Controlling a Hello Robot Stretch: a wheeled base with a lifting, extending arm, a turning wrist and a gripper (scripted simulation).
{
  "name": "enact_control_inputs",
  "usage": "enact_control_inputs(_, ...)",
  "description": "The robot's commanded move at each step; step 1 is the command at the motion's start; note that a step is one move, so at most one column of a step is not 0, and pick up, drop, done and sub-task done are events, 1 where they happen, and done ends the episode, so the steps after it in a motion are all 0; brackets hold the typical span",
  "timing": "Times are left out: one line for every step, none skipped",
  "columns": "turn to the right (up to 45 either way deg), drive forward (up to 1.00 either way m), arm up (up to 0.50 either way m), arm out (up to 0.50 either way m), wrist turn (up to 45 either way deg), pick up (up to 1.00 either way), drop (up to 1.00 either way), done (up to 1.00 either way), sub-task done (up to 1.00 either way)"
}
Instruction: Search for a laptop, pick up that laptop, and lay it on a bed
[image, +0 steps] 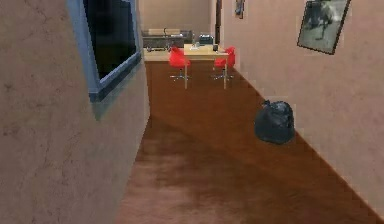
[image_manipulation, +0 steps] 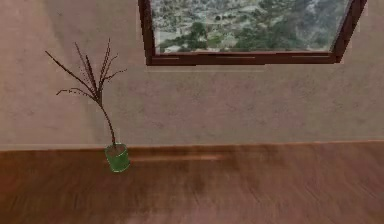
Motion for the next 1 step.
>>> enact_control_inputs(-3.0,0.00,0.00,0.00,0.0,0.00,0.00,0.00,0.00)
